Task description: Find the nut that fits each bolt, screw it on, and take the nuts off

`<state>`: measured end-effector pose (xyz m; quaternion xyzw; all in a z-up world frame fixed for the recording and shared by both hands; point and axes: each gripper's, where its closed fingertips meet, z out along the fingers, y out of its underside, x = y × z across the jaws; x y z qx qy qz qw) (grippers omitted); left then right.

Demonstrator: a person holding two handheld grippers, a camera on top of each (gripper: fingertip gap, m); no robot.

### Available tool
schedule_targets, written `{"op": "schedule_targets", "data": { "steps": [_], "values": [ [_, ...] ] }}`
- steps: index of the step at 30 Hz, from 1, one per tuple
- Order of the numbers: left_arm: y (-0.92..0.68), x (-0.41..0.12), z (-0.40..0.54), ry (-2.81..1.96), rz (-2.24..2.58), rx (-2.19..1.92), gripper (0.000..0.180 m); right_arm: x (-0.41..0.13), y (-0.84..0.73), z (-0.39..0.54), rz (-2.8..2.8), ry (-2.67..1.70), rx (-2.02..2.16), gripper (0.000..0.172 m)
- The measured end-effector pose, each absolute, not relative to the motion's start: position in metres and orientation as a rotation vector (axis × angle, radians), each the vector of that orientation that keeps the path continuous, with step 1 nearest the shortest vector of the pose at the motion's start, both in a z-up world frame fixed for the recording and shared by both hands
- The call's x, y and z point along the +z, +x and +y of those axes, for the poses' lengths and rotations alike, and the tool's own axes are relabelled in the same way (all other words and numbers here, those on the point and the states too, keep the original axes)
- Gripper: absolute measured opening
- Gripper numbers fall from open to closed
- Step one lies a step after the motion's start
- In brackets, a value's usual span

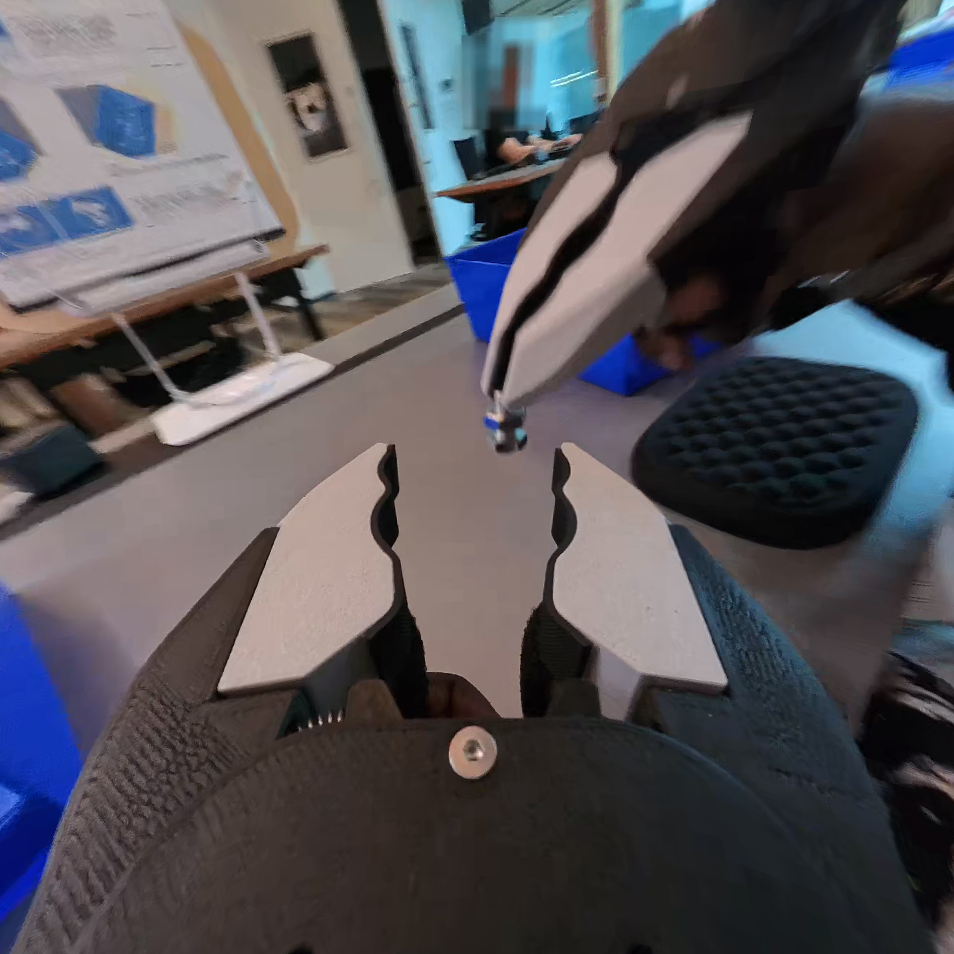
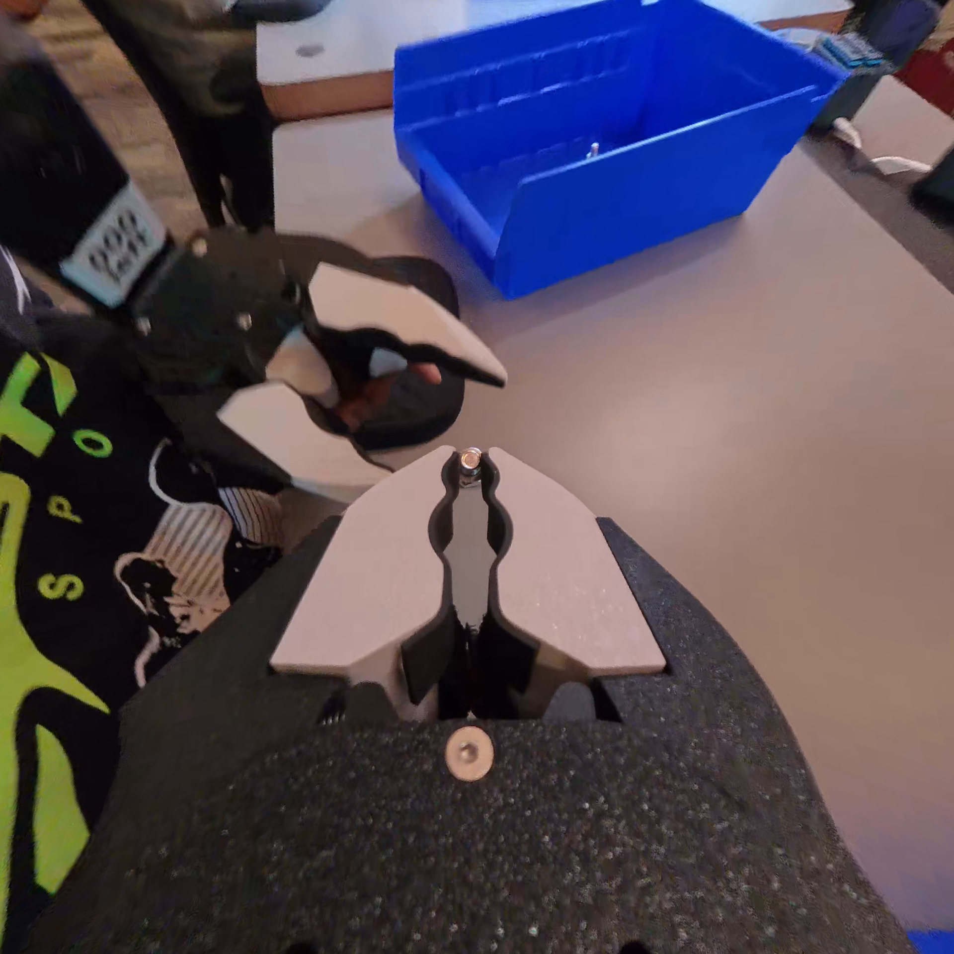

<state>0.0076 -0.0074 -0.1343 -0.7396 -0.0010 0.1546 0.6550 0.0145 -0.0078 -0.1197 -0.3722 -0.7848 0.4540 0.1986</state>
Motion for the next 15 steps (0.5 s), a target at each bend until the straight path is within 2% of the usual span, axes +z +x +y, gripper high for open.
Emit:
{"op": "schedule_targets", "data": {
  "steps": [8, 15],
  "values": [
    [-0.005, -0.126, -0.002, -1.629, -0.029, 0.667, 0.043, -0.102, 0.007, -0.014, -2.012, -1.276, 1.344, 0.007],
    [-0.005, -0.125, -0.002, -1.622, -0.052, 0.655, 0.028, -0.101, 0.003, -0.015, -1.939, -1.330, 1.363, 0.007]
  ]
}}
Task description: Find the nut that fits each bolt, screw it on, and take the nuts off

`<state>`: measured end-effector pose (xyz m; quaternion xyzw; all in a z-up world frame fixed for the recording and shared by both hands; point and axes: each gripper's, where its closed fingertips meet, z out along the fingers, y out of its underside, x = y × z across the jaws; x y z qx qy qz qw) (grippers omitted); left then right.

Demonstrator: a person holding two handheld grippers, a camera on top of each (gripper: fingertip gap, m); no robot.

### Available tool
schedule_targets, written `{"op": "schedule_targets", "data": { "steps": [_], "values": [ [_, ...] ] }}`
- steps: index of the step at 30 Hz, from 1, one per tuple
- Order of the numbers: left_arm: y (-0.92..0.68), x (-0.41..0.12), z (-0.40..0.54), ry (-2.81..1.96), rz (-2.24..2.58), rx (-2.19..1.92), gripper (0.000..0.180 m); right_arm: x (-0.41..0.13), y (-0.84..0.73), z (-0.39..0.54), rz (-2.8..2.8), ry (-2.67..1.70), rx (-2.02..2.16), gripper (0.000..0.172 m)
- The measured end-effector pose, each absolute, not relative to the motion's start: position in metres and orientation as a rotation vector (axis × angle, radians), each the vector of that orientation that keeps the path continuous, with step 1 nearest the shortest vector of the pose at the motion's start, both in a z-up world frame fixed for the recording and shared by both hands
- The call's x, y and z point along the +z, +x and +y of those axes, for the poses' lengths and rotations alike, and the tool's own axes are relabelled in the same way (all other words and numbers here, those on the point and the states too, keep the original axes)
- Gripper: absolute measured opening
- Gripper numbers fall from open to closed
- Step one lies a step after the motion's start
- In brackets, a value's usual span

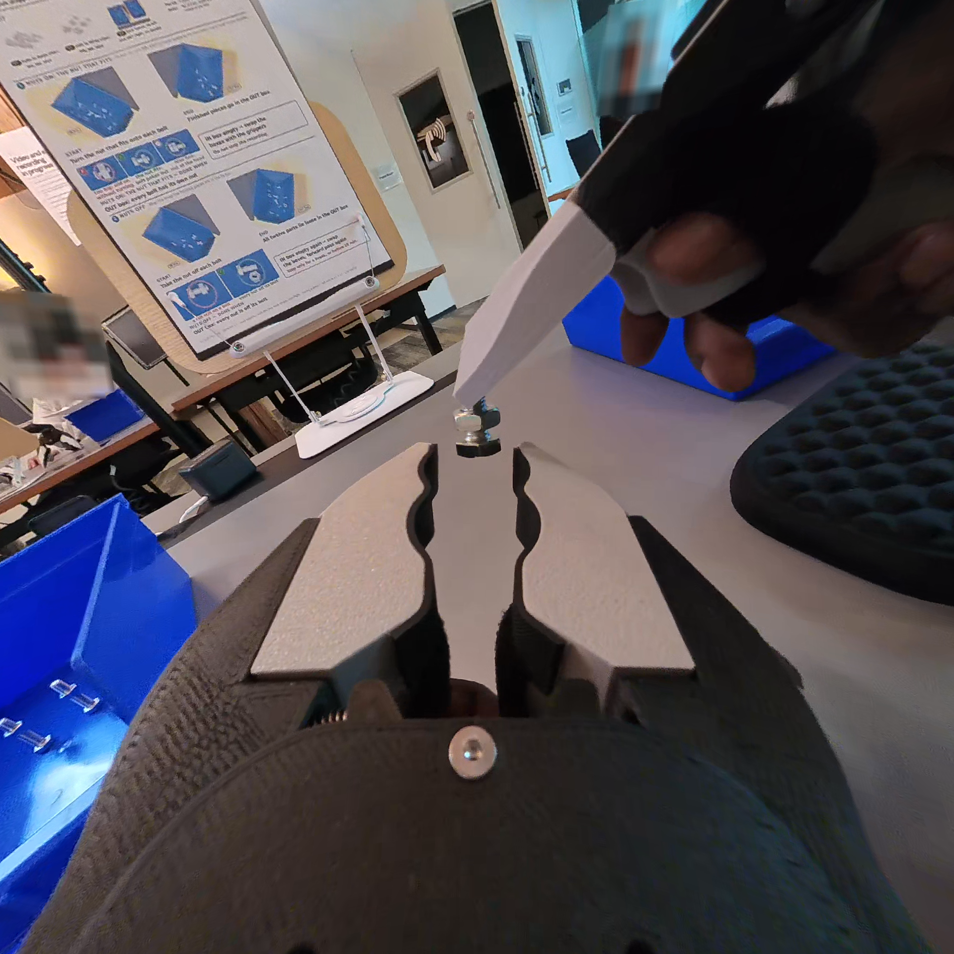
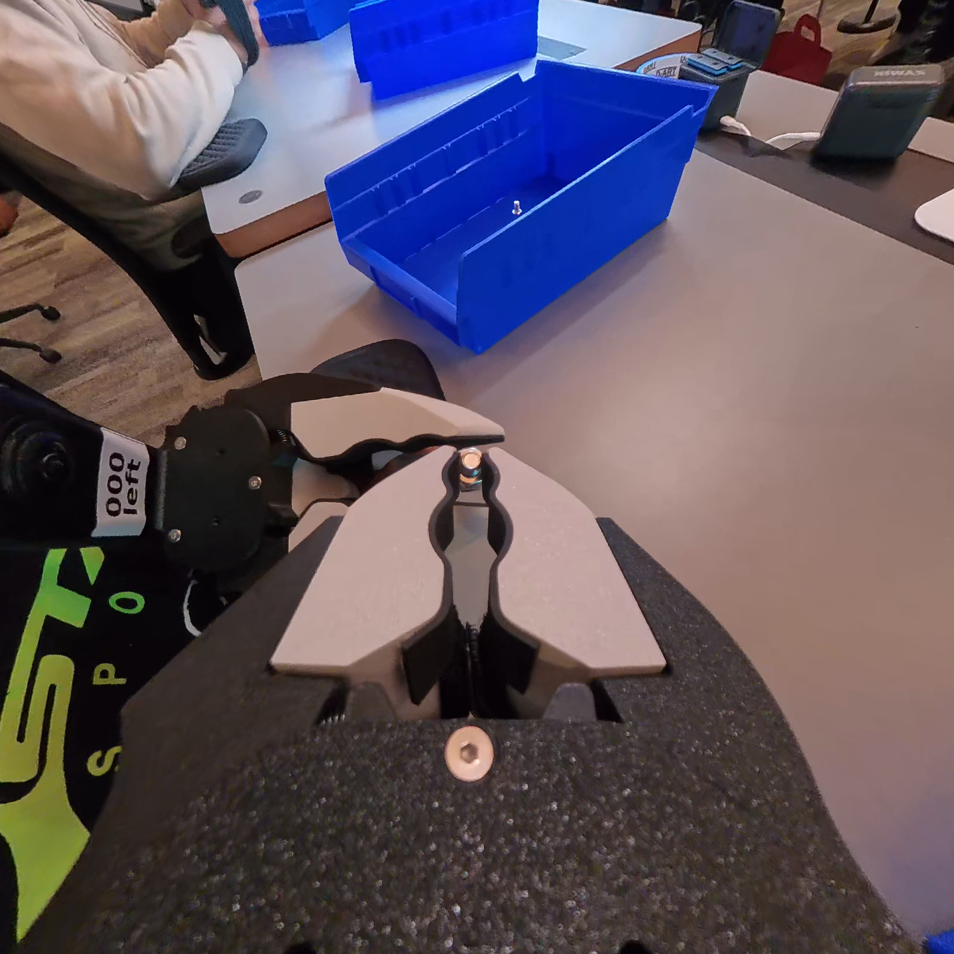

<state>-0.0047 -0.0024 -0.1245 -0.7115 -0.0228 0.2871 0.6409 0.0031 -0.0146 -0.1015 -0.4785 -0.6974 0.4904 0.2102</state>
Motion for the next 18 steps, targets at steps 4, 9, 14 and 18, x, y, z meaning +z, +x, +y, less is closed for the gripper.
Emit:
{"op": "schedule_targets", "data": {
  "steps": [4, 9, 14, 18],
  "values": [
    [-0.0037, -0.1226, -0.0017, -1.615, -0.058, 0.633, 0.025, -0.1007, 0.0019, -0.0160, -1.933, -1.319, 1.344, 0.007],
    [-0.0031, -0.1204, -0.0017, -1.605, -0.063, 0.612, 0.018, -0.0992, 0.0019, -0.0173, -1.926, -1.308, 1.336, 0.007],
    [-0.0031, -0.1207, -0.0014, -1.604, -0.069, 0.583, 0.015, -0.0992, 0.0025, -0.0173, -1.922, -1.306, 1.328, 0.007],
    [-0.0037, -0.1199, -0.0012, -1.596, -0.093, 0.535, 0.017, -0.0964, 0.0036, -0.0178, -1.911, -1.297, 1.328, 0.007]
  ]
}}
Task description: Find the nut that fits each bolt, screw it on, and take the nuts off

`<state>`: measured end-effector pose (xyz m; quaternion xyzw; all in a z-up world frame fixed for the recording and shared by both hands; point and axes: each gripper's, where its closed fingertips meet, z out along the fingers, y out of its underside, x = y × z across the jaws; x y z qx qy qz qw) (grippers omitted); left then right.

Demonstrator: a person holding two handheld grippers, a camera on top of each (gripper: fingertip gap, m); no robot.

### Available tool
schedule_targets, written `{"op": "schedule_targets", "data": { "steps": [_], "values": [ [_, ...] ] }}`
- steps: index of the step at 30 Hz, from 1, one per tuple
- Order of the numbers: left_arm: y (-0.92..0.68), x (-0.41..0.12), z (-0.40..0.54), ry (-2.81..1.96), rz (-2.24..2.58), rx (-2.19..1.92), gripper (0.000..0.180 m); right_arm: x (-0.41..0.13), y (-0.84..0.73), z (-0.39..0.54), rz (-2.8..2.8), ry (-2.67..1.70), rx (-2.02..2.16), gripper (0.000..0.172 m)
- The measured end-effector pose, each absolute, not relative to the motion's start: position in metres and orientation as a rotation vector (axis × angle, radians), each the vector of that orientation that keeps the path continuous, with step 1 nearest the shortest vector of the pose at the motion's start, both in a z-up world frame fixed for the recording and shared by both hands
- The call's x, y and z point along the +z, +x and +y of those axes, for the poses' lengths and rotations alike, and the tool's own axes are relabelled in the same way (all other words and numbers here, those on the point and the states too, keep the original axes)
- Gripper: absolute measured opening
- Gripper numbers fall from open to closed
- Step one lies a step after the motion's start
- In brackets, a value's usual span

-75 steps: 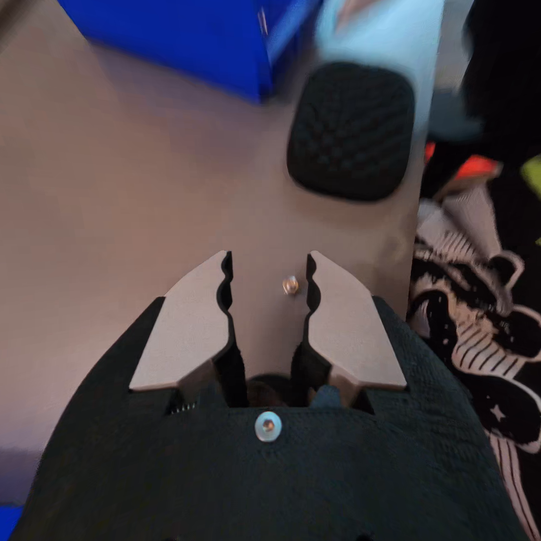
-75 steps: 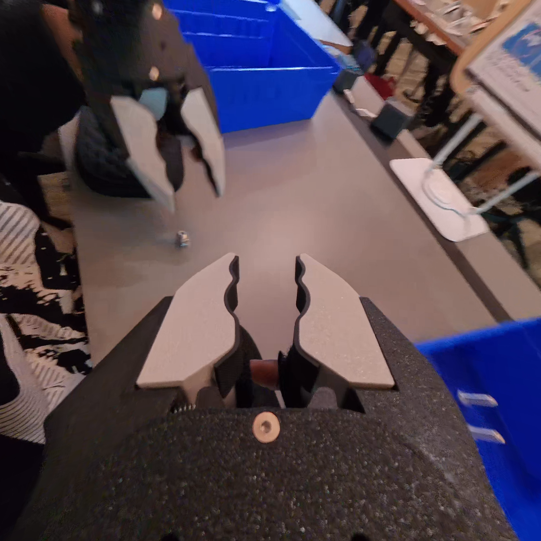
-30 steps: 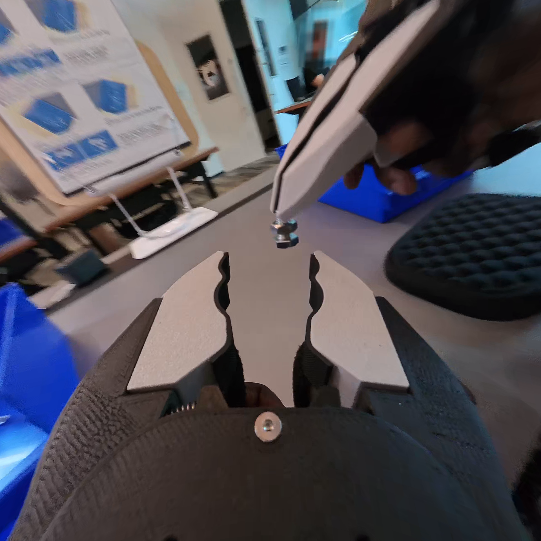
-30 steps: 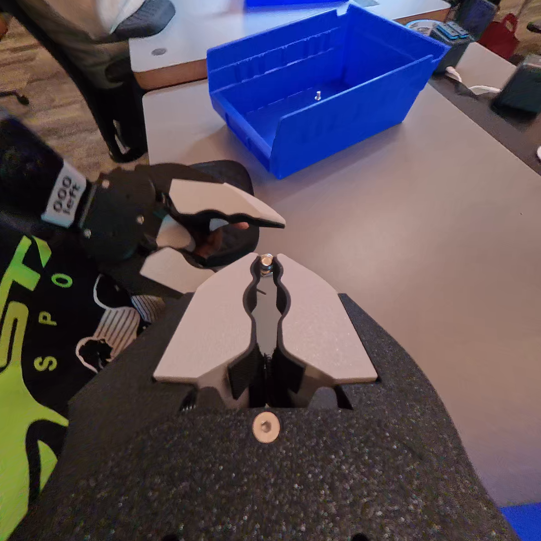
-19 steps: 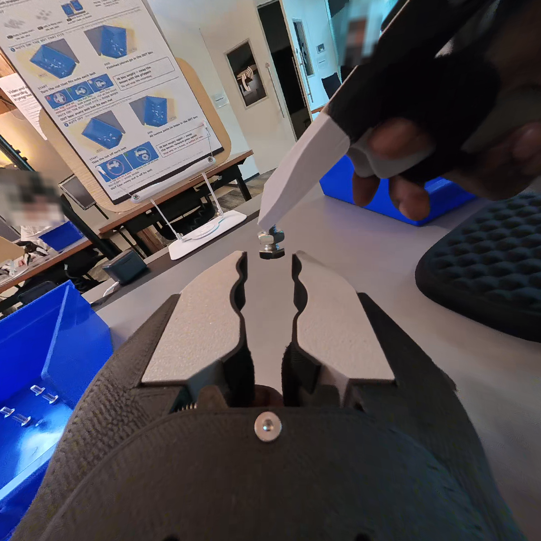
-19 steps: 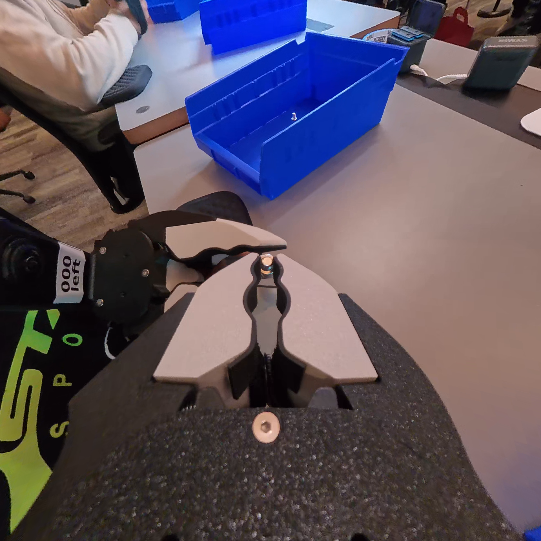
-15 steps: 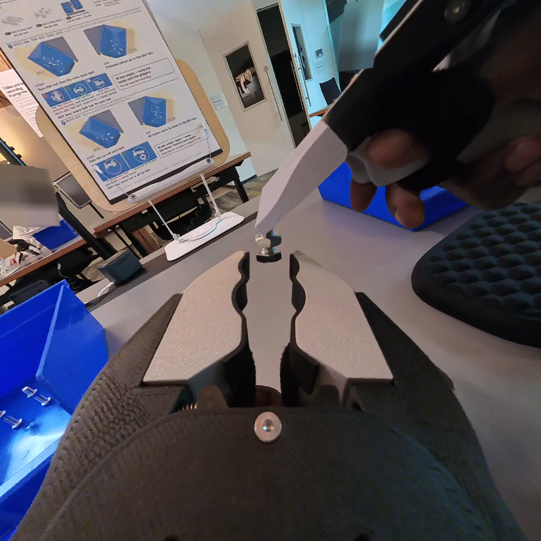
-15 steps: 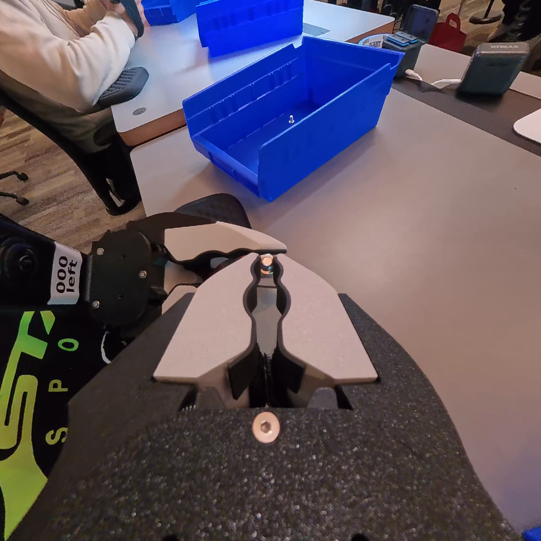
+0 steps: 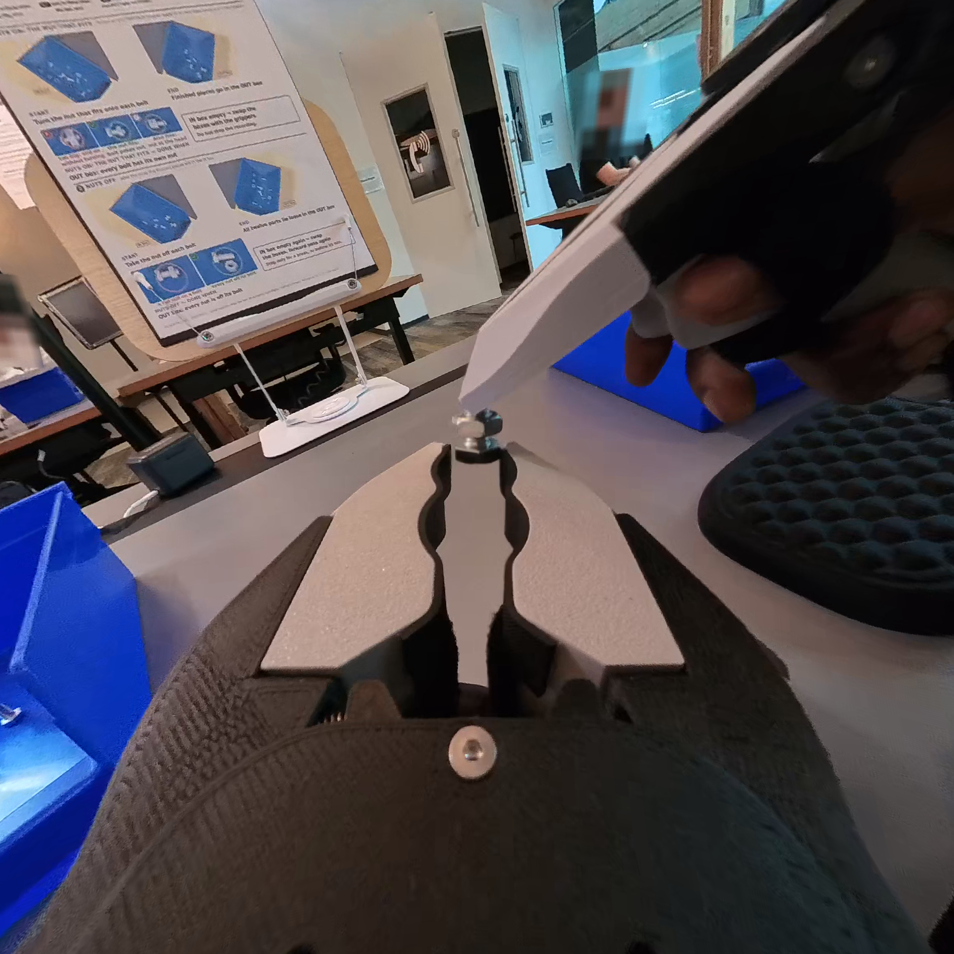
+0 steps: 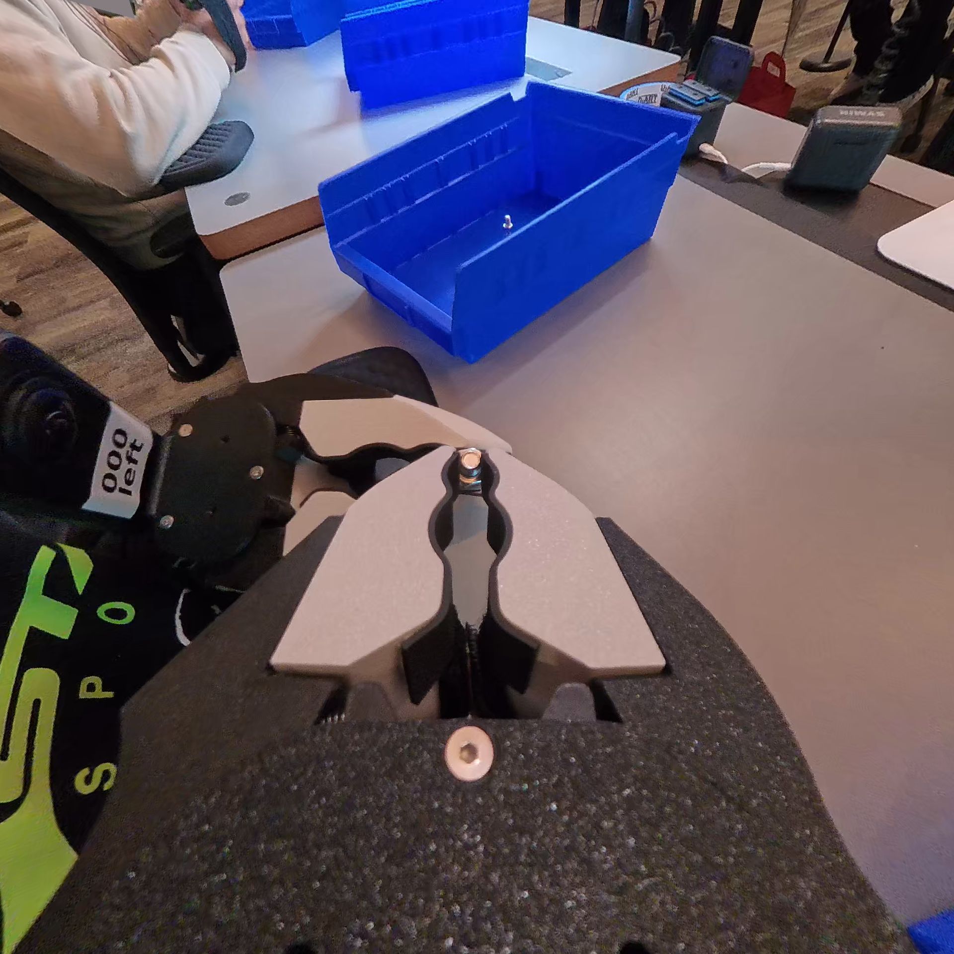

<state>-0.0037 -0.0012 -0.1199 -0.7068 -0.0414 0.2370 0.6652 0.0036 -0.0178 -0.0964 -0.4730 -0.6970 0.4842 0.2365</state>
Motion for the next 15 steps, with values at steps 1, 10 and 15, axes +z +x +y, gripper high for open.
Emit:
{"op": "schedule_targets", "data": {
  "steps": [1, 10, 15],
  "values": [
    [-0.0038, -0.1202, -0.0013, -1.598, -0.094, 0.528, 0.018, -0.0947, 0.0042, -0.0181, -1.906, -1.292, 1.333, 0.007],
    [-0.0022, -0.1180, -0.0021, -1.592, -0.074, 0.533, 0.015, -0.0943, 0.0043, -0.0188, -1.901, -1.292, 1.334, 0.007],
    [-0.0005, -0.1159, -0.0031, -1.572, -0.061, 0.499, 0.015, -0.0916, 0.0053, -0.0210, -1.902, -1.256, 1.348, 0.008]
  ]
}}
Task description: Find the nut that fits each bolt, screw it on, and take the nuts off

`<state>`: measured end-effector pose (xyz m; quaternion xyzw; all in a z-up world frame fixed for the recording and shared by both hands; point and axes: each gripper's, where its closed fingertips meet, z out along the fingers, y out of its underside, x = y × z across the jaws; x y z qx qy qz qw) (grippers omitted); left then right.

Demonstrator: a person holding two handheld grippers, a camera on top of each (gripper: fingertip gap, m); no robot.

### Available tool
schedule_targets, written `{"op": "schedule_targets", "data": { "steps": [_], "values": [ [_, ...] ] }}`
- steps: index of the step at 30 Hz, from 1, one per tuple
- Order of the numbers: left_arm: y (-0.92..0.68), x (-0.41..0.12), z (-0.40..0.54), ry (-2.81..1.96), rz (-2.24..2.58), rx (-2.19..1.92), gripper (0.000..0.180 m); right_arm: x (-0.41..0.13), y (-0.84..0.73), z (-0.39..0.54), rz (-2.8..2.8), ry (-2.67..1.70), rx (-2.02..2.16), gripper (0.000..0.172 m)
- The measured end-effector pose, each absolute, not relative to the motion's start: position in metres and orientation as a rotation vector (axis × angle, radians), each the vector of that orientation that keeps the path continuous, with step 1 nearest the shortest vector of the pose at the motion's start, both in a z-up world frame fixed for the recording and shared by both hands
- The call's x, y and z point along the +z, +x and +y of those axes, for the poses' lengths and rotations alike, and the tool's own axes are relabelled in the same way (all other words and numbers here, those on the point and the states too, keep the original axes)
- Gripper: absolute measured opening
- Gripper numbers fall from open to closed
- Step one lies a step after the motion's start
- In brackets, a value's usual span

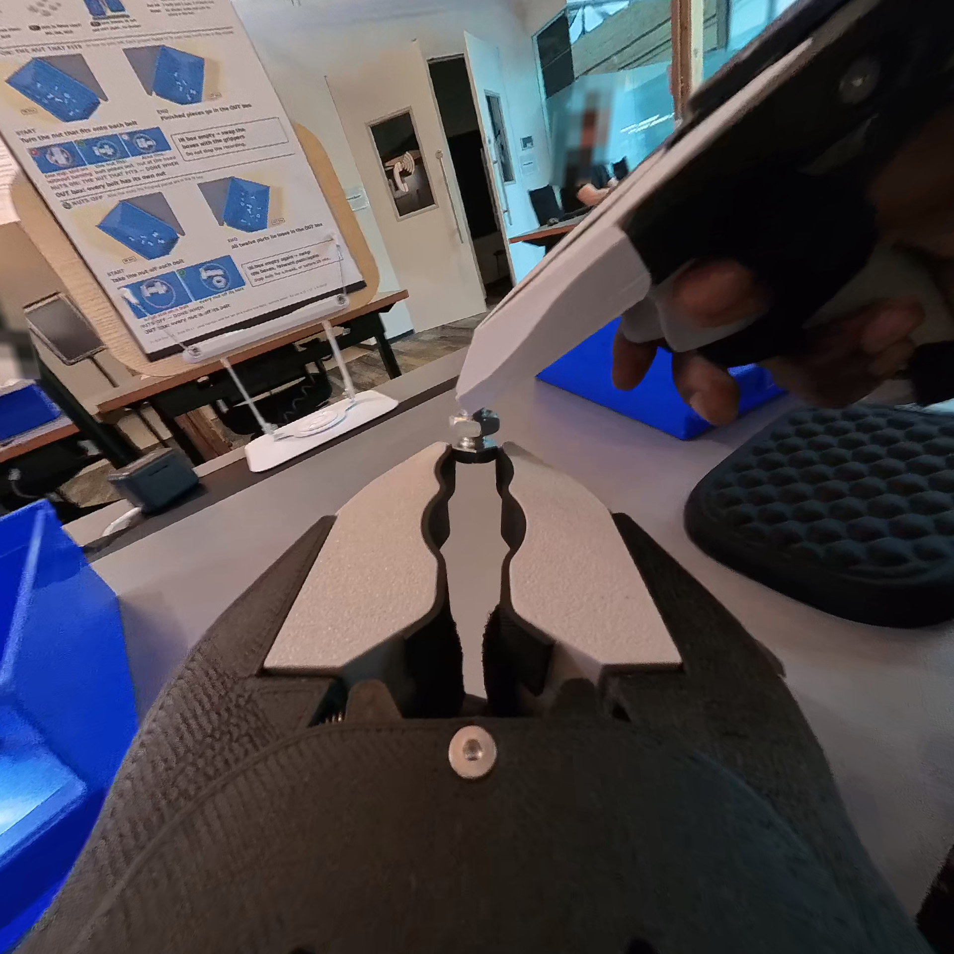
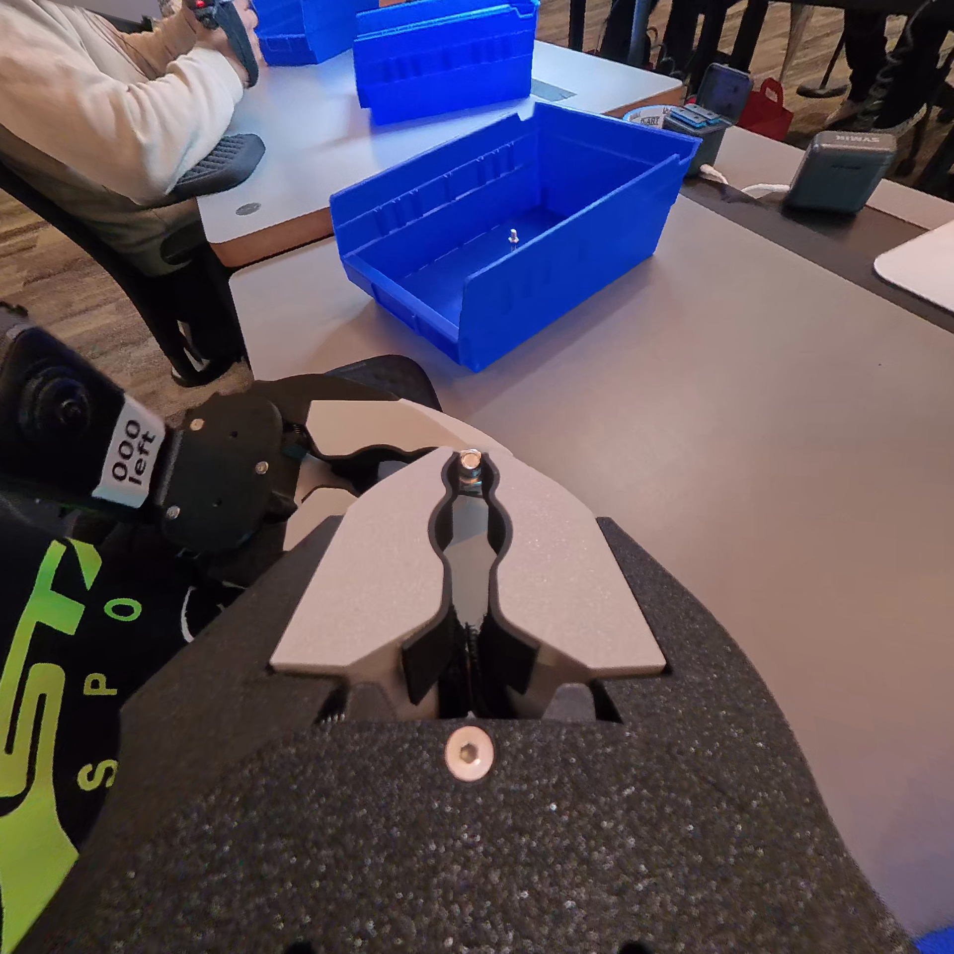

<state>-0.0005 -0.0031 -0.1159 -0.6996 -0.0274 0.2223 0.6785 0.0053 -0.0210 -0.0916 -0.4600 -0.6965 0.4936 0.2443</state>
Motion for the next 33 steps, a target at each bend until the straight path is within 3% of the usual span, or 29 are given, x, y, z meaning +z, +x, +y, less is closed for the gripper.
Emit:
{"op": "schedule_targets", "data": {
  "steps": [2, 6, 9, 13, 24, 25, 27, 28, 33],
  "values": [
    [0.008, -0.113, -0.002, -1.538, -0.048, 0.353, 0.015, -0.085, 0.007, -0.025, -1.888, -1.179, 1.403, 0.019],
    [0.033, -0.098, -0.009, -1.397, -0.013, -0.082, 0.015, -0.079, 0.015, -0.032, -1.841, -0.956, 1.496, 0.071],
    [0.048, -0.090, -0.022, -1.314, 0.062, -0.334, 0.015, -0.078, 0.022, -0.038, -1.723, -0.852, 1.611, 0.080],
    [0.051, -0.098, -0.027, -1.351, 0.127, -0.332, 0.015, -0.074, 0.026, -0.043, -1.621, -0.872, 1.764, 0.074],
    [0.058, -0.097, -0.029, -1.359, 0.176, -0.351, 0.014, -0.082, 0.025, -0.036, -1.679, -0.894, 1.710, 0.066],
    [0.056, -0.095, -0.031, -1.348, 0.168, -0.360, 0.014, -0.080, 0.029, -0.030, -1.668, -0.892, 1.715, 0.063],
    [0.054, -0.093, -0.035, -1.332, 0.175, -0.368, 0.014, -0.079, 0.027, 0.003, -1.546, -0.982, 1.623, 0.017],
    [0.052, -0.093, -0.036, -1.341, 0.171, -0.355, 0.014, -0.080, 0.027, 0.020, -1.497, -1.018, 1.572, 0.007],
    [0.049, -0.097, -0.034, -1.363, 0.164, -0.337, 0.014, -0.078, 0.038, 0.022, -1.514, -0.989, 1.598, 0.006]
  ]
}}
